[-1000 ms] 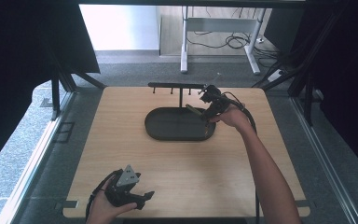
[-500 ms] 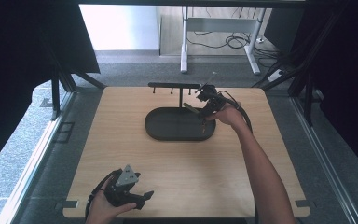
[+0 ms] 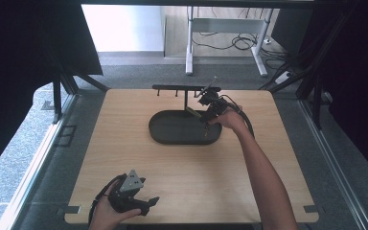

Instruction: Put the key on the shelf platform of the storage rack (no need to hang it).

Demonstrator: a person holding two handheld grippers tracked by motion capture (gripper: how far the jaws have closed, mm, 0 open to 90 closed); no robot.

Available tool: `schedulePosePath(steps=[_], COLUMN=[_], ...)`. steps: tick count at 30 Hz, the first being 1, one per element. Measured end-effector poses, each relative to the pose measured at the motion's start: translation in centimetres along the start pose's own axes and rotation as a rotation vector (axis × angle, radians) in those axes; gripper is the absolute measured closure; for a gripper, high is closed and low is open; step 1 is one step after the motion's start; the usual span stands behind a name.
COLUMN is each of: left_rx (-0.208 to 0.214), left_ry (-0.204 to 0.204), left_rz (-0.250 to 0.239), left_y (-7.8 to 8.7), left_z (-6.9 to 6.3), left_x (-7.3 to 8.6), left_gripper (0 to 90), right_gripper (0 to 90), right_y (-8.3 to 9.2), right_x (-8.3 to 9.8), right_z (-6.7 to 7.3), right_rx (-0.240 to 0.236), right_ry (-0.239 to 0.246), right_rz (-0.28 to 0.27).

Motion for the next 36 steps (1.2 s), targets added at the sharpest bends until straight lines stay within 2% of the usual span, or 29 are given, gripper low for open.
schedulePosePath(steps=[10,14,27,32,36], left_rx=[0.002,0.002,0.005,0.007,0.006], left_ry=[-0.002,0.000,-0.008,-0.008,-0.007], left_rz=[0.003,0.004,0.007,0.009,0.008], left_y=[-0.1,-0.2,-0.2,-0.3,-0.3], left_z=[0.0,0.0,-0.1,-0.2,-0.1], left_x=[0.0,0.1,0.1,0.1,0.1], left_gripper=[21.5,21.5,21.5,21.5,21.5], right_gripper=[69.2,69.0,68.4,68.1,67.6], right_y=[-2.0,-2.9,-4.3,-4.7,-4.8], right_x=[0.3,0.6,1.5,1.8,1.9], right_z=[-0.4,-0.3,-0.3,-0.4,-0.3], right_rx=[0.002,0.002,0.023,0.027,0.025], right_ry=[-0.019,-0.011,-0.007,0.016,0.000], right_rz=[-0.009,0.004,0.010,0.020,0.023])
Point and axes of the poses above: each handheld gripper's, and its own axes: y roughly backward along the jaws, x roughly out of its underside, z roughly to its left, the point moved 7 cm from there along -y, roughly forward along the jaws, and after that the axes turned 4 degrees about -x, right-handed, at the moved point
